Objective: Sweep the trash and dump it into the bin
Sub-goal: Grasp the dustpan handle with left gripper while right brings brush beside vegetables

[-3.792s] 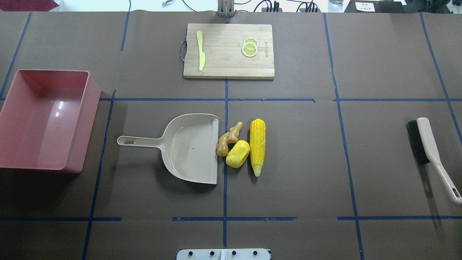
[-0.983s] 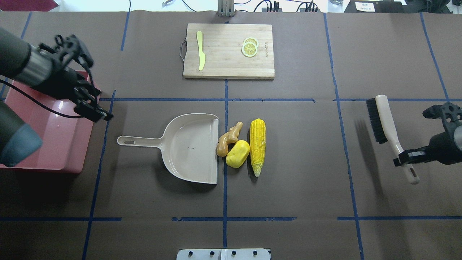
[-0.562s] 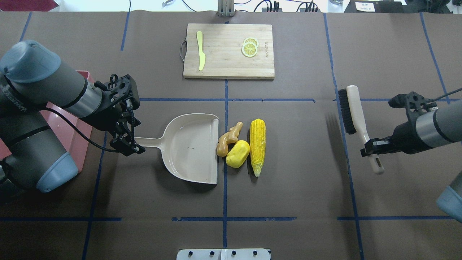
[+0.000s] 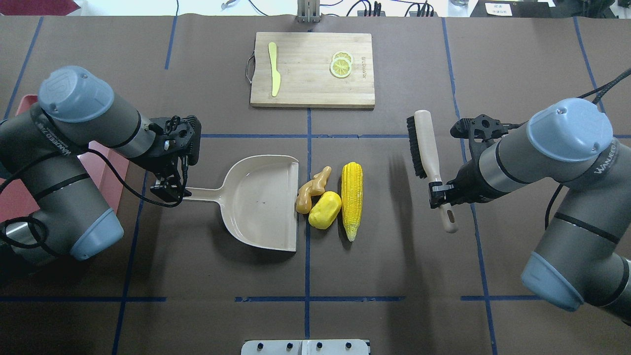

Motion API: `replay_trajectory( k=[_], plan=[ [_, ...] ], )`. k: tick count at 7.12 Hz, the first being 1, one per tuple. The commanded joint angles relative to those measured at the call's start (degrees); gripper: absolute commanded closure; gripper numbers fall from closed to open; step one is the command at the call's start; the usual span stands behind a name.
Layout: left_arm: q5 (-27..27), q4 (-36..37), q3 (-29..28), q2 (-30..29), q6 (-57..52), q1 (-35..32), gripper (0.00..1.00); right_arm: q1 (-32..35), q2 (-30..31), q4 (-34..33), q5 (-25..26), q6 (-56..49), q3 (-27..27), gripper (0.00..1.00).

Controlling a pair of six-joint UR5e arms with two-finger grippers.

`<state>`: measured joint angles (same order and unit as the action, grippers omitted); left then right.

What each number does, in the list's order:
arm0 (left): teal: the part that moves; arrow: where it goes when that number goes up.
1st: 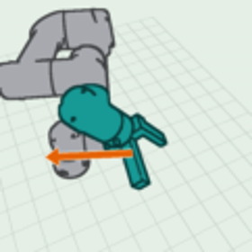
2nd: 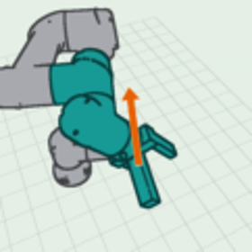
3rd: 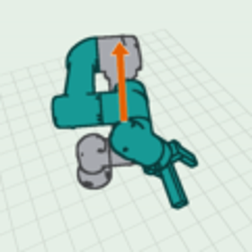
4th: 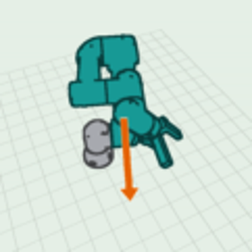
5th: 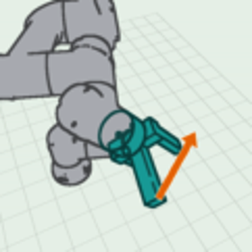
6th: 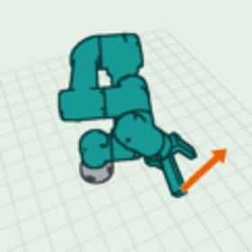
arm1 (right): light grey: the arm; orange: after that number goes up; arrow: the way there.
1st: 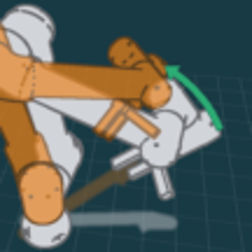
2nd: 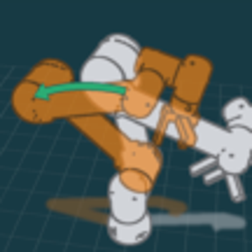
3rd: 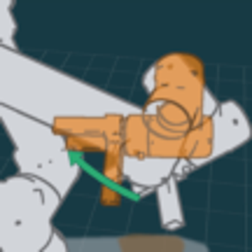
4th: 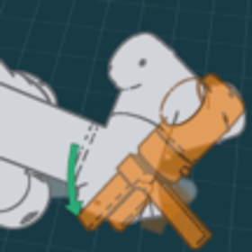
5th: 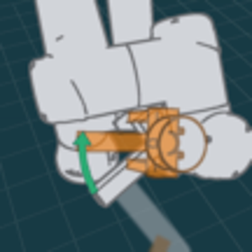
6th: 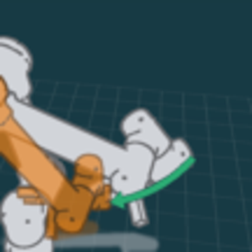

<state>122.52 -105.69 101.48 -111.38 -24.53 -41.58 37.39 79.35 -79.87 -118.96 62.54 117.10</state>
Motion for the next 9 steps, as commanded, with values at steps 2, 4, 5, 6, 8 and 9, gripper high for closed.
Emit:
replay_trajectory(
  k=[2, 4, 5, 6, 8, 9],
  plan=[
    [-0.4, 0.1, -2.3, -0.5, -0.2, 3.1, 0.01, -2.6, -1.2, -0.9, 2.3, 3.7, 0.1, 1.00],
    [-0.4, 0.1, -3.4, -0.6, -0.1, 4.1, 0.09, -3.7, -1.0, -1.0, 4.0, 3.7, 0.0, 0.99],
    [-0.4, 0.1, -3.2, -0.5, 0.0, 4.1, 0.37, -3.9, -0.9, -1.1, 4.0, 3.7, 0.0, 0.99],
    [-0.7, 0.0, -2.8, -0.5, -0.5, 4.0, 0.63, -4.2, -0.9, -1.1, 4.1, 3.8, -0.2, 0.99],
    [-1.7, -0.3, -2.3, -0.5, -0.7, 3.4, 1.00, -7.7, -0.9, -1.1, 5.8, 6.8, -0.6, 0.99],
    [-2.8, -0.4, -2.3, -0.7, -0.7, 3.4, 1.00, -8.0, -0.9, -1.3, 5.5, 7.3, -0.5, 0.99]
  ],
)
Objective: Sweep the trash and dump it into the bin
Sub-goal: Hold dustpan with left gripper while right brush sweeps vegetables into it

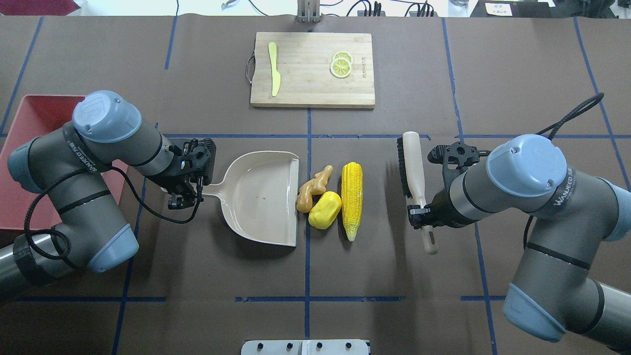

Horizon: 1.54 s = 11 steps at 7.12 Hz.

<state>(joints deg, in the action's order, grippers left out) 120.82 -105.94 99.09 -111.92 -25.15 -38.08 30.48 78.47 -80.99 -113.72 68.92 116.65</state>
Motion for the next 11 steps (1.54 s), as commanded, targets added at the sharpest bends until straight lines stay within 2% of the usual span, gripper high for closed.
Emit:
replay_trajectory(
  k=[1, 3, 7, 9, 11],
  plan=[
    [-3.0, 0.1, 0.1, -0.9, 0.3, -0.1, 1.00, -2.4, -0.3, -0.7, 0.2, 3.2, -0.1, 0.99],
    [-6.2, 0.4, 0.0, -1.0, 0.5, -0.1, 1.00, -3.8, -0.9, -0.7, 0.2, 4.8, -0.2, 0.99],
    [-6.7, 0.5, -0.2, -2.4, 3.3, 0.6, 1.00, -6.0, -3.1, -0.7, 0.2, 8.0, -1.2, 0.99],
    [-7.3, 4.2, 0.0, -5.0, 3.7, 0.6, 1.00, -7.8, -4.0, -0.7, 0.3, 9.0, -2.2, 0.99],
    [-10.6, 5.3, 0.2, -5.7, 5.5, 1.9, 1.00, -9.9, -4.9, -0.7, 0.3, 11.2, -2.6, 0.99]
  ],
)
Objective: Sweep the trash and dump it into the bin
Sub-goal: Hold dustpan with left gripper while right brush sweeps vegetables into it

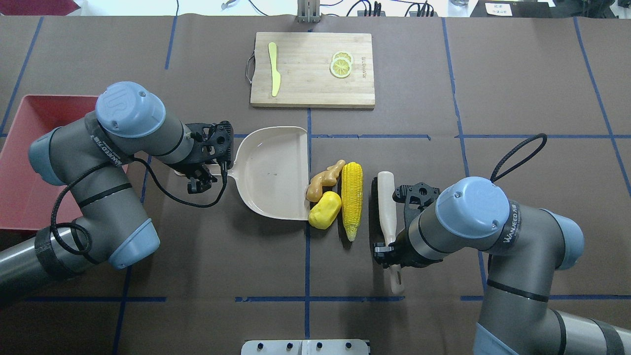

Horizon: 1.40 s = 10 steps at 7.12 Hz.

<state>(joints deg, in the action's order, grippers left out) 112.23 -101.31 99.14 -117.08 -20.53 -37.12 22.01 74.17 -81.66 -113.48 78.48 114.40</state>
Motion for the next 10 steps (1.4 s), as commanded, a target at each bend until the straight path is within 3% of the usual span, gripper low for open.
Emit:
replay_trajectory(
  k=[1, 5, 7, 10],
  plan=[
    [-2.1, 0.7, 0.1, -0.5, 1.6, 2.3, 1.00, -1.6, -2.5, 0.0, 0.0, 2.5, -1.4, 0.99],
    [-4.6, 0.9, -1.2, -5.0, 8.5, 8.0, 1.00, -1.9, -5.0, 0.2, 0.3, 3.1, -3.2, 0.99],
    [-6.7, 0.8, -5.3, -9.4, 11.9, 9.6, 1.00, -1.9, -6.0, 0.3, 0.4, 3.1, -3.7, 0.99],
    [-6.8, -0.4, -5.7, -9.8, 12.1, 9.9, 1.00, -0.7, -6.7, 0.1, 0.0, 3.0, -2.8, 0.99]
  ],
)
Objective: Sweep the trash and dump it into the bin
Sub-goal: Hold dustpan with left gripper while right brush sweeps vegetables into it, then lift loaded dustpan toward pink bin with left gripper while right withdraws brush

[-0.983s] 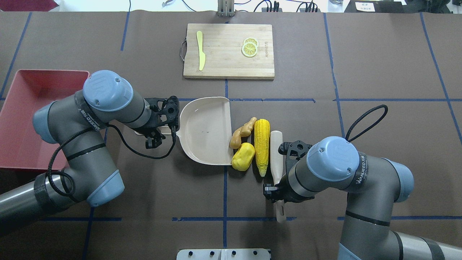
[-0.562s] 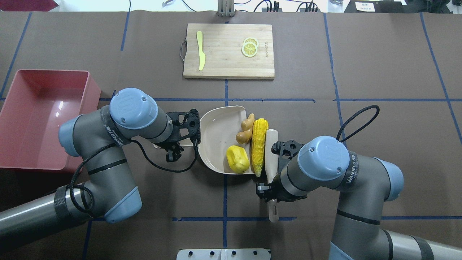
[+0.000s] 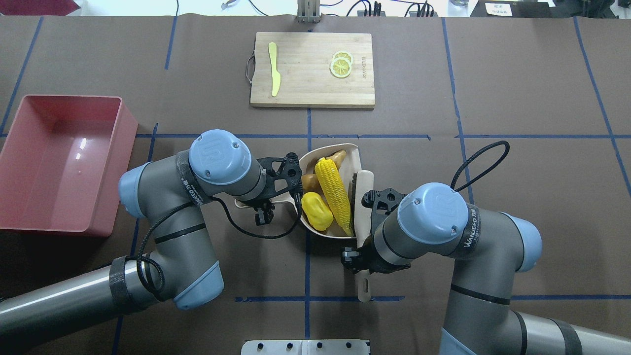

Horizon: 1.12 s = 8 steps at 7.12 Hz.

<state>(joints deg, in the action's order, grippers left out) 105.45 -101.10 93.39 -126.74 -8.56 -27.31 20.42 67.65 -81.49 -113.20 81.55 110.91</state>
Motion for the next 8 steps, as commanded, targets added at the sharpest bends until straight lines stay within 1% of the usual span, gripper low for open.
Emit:
replay_trajectory(
  k=[1, 2, 3, 4, 5, 6, 7, 8],
  plan=[
    [-0.1, -3.0, 0.6, 0.5, 0.8, 0.0, 1.00, 2.4, 0.2, -0.2, -0.9, -0.1, 2.1, 0.99],
    [-0.1, -5.4, 0.5, 1.2, 3.9, 0.0, 1.00, 4.8, 1.3, -0.4, -2.1, -0.1, 3.4, 0.99],
    [-0.1, -6.1, 0.7, 1.4, 5.4, -0.1, 1.00, 8.5, 1.8, -5.4, -3.5, -0.1, 6.9, 0.99],
    [-0.1, -6.1, 1.5, 1.4, 8.4, -0.3, 1.00, 12.1, 1.7, -12.5, -4.8, -0.2, 12.1, 0.99],
    [0.4, -6.0, 3.6, 2.1, 8.6, -2.0, 1.00, 15.3, 2.5, -17.3, -5.1, -0.2, 15.9, 0.99],
    [0.7, -5.9, 6.8, 5.4, 7.6, -4.5, 1.00, 17.6, 6.6, -17.8, -5.0, -0.9, 17.7, 0.99],
    [5.0, -5.3, 8.4, 6.0, 7.3, -9.5, 1.00, 20.1, 12.0, -17.8, -5.0, -4.6, 20.4, 0.99],
    [11.6, -5.1, 8.6, 6.1, 4.1, -14.7, 1.00, 21.8, 18.5, -17.5, -5.1, -11.0, 23.5, 0.99]
  ],
)
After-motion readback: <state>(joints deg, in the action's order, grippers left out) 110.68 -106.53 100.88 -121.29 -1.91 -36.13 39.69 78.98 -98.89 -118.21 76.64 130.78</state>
